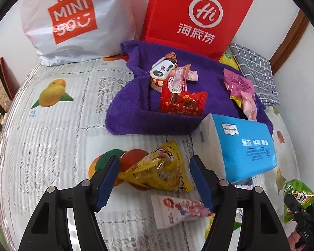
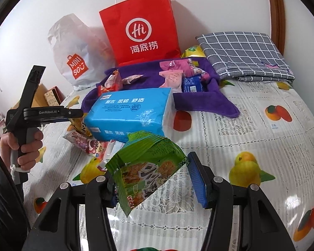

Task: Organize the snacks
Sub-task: 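Grasp the yellow chip bag with the left tool while the right tool holds the green bag, then carry the yellow chip bag and green bag in both tools toward the purple towel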

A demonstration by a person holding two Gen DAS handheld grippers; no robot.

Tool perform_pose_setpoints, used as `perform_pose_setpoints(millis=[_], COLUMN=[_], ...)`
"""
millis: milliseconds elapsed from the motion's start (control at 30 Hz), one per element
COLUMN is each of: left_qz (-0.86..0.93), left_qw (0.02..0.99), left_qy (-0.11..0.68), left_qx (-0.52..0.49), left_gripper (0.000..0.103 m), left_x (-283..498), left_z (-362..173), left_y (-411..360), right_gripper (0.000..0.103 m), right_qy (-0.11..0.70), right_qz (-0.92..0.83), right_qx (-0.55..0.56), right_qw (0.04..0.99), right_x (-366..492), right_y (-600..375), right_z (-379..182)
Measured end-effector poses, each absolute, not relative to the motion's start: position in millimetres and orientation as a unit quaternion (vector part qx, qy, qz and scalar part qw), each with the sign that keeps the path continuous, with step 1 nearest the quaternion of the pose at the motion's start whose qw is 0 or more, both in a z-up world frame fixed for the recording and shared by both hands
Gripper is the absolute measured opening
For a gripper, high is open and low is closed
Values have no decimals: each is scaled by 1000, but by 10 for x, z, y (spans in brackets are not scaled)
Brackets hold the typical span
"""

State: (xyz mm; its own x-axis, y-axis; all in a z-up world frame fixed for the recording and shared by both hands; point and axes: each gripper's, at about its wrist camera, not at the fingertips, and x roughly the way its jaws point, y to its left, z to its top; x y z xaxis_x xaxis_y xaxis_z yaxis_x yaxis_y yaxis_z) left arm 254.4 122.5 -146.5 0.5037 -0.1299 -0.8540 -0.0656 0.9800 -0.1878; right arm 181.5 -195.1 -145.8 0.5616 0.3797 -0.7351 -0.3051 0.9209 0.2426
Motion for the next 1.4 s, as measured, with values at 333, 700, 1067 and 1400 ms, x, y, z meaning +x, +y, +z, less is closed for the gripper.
perform_pose_setpoints(millis=[333,700,1067,1400], left_qz=[-32,-46,-45,-50], left_qw=[853,857,871,878], left_qy=[513,503,477,462], left_qx=[-91,-99,-103,-109], left_gripper=[67,49,46,46], left_x=[2626,2500,2270,1972], left_z=[-1654,-1669,-1395,-1149], left_y=[1190,1157,1174,1049], right_gripper=[55,55,54,54], right_qy=[436,437,427,407], right_qz=[190,188,186,184], right_qx=[46,46,43,35], right_qw=[878,878,884,894], right_x=[1897,1894,1809,1724], right_y=[-1938,-1927,-1919,-1931], right_z=[-1549,-1541,-1400,-1148])
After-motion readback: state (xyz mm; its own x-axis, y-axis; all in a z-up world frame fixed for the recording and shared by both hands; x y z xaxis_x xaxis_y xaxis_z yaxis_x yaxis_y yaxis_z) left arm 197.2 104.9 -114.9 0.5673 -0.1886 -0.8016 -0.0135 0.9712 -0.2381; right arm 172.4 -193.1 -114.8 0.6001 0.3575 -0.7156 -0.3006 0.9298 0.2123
